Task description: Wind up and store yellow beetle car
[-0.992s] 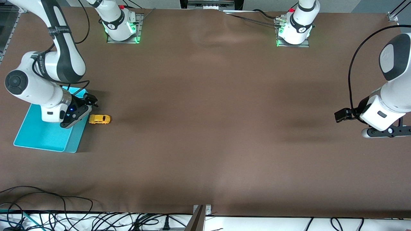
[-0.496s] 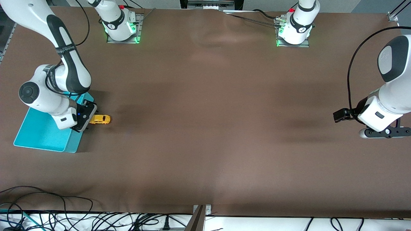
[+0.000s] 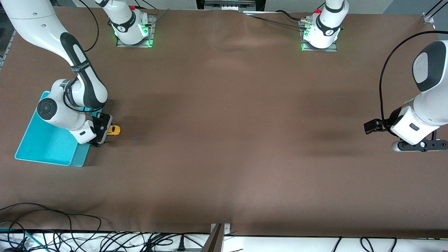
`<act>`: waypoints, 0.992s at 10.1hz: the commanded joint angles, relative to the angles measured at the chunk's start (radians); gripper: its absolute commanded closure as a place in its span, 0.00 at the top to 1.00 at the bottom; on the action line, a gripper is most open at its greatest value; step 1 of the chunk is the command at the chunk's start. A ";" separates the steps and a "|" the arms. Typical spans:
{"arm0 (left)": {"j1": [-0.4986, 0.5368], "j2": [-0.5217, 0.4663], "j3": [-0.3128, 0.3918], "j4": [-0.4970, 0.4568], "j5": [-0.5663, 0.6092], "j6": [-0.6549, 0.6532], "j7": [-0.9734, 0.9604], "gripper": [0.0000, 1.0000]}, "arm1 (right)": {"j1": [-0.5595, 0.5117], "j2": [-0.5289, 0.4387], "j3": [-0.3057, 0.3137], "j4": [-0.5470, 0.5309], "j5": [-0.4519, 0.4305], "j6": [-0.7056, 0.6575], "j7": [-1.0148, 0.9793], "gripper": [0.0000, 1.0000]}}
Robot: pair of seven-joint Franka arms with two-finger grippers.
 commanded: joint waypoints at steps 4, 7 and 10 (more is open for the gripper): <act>0.005 0.003 0.001 0.013 -0.031 -0.012 0.031 1.00 | -0.017 -0.044 0.028 -0.017 0.003 -0.015 -0.073 0.07; 0.005 0.003 0.001 0.013 -0.031 -0.012 0.031 1.00 | -0.017 -0.096 0.053 -0.014 0.003 -0.066 -0.071 0.00; 0.005 0.003 0.001 0.013 -0.031 -0.012 0.031 1.00 | -0.017 -0.234 0.119 -0.005 0.004 -0.252 -0.068 0.00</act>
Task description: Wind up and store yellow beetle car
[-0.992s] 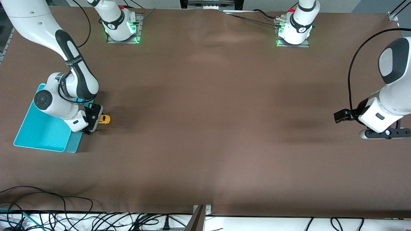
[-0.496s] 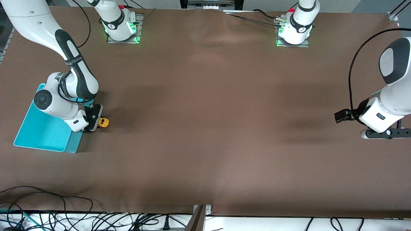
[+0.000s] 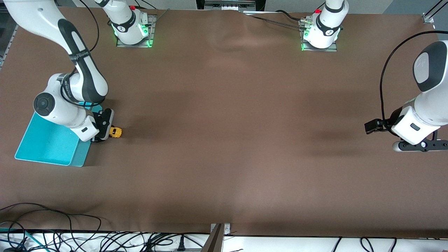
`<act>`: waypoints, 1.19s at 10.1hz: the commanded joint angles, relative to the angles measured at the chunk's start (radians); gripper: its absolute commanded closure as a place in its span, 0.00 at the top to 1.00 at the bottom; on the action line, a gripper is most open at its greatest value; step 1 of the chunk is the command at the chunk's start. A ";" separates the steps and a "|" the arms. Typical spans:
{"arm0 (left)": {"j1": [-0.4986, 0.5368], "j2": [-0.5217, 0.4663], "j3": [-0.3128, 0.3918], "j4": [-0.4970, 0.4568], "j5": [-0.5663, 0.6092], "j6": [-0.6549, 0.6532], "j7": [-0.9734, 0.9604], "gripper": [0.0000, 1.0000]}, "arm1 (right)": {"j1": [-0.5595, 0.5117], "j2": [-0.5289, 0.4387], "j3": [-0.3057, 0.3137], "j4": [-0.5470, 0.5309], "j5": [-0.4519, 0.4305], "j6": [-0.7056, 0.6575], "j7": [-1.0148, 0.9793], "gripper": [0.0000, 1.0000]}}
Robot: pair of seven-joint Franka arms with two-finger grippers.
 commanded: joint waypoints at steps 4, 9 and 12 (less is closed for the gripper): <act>0.006 -0.001 0.001 0.013 -0.031 -0.012 0.028 1.00 | -0.082 -0.212 0.041 -0.016 -0.004 -0.259 -0.124 0.00; 0.007 -0.004 0.004 0.013 -0.031 -0.012 0.028 1.00 | -0.320 -0.154 0.041 0.008 -0.143 -0.238 -0.496 0.00; 0.027 -0.004 0.002 0.013 -0.031 -0.012 0.031 1.00 | -0.432 -0.070 0.064 0.017 -0.143 -0.177 -0.664 0.00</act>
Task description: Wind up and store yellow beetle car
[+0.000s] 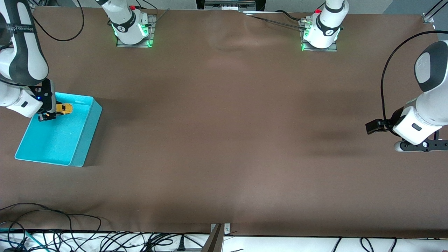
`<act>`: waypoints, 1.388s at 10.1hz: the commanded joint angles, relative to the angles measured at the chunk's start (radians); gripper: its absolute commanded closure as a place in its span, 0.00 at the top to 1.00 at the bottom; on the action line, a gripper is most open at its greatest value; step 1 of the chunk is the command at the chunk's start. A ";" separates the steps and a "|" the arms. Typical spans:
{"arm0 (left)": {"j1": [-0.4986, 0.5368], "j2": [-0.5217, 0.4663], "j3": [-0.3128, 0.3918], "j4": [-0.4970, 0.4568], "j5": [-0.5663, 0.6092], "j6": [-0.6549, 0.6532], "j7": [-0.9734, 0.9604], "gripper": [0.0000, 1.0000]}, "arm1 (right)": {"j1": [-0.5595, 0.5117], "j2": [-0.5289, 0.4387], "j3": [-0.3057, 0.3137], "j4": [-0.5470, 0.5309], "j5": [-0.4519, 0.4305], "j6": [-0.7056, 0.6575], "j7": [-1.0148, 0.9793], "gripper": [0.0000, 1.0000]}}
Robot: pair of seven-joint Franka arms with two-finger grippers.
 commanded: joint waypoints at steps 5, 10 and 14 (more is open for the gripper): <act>0.018 -0.004 -0.004 0.012 -0.030 -0.012 0.031 1.00 | -0.130 0.223 0.037 0.032 -0.013 0.126 -0.172 0.00; 0.016 -0.002 -0.006 0.012 -0.030 -0.012 0.031 1.00 | -0.136 0.229 0.037 0.032 -0.008 0.115 -0.173 0.03; 0.016 -0.002 -0.004 0.012 -0.030 -0.012 0.031 1.00 | -0.137 0.229 0.036 0.049 0.058 0.086 -0.174 1.00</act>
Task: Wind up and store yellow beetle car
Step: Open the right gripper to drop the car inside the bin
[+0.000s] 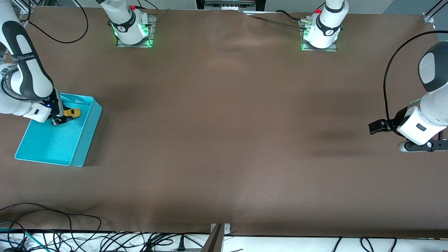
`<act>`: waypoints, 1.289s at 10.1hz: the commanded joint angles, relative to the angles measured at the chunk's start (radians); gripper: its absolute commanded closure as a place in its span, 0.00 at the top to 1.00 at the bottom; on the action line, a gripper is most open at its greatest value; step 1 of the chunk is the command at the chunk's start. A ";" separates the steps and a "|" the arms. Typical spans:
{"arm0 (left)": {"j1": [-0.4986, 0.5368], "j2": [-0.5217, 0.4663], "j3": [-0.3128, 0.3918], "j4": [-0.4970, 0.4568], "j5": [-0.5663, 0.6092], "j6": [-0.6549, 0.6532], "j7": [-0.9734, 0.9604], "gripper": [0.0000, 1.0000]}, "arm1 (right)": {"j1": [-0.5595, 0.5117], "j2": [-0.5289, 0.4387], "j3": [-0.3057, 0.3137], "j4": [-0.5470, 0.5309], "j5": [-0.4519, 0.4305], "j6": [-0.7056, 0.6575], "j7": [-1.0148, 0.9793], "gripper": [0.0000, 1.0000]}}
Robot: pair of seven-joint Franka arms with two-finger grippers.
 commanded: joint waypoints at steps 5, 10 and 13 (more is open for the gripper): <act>0.005 -0.004 -0.002 0.012 -0.030 -0.012 0.026 1.00 | -0.012 -0.049 0.080 0.191 0.035 -0.262 0.004 1.00; 0.008 -0.002 -0.002 0.012 -0.030 -0.012 0.028 1.00 | 0.006 -0.263 0.141 0.158 0.045 -0.330 0.263 1.00; 0.008 -0.002 -0.002 0.012 -0.030 -0.012 0.028 1.00 | 0.078 -0.406 0.143 0.156 0.154 -0.444 0.627 1.00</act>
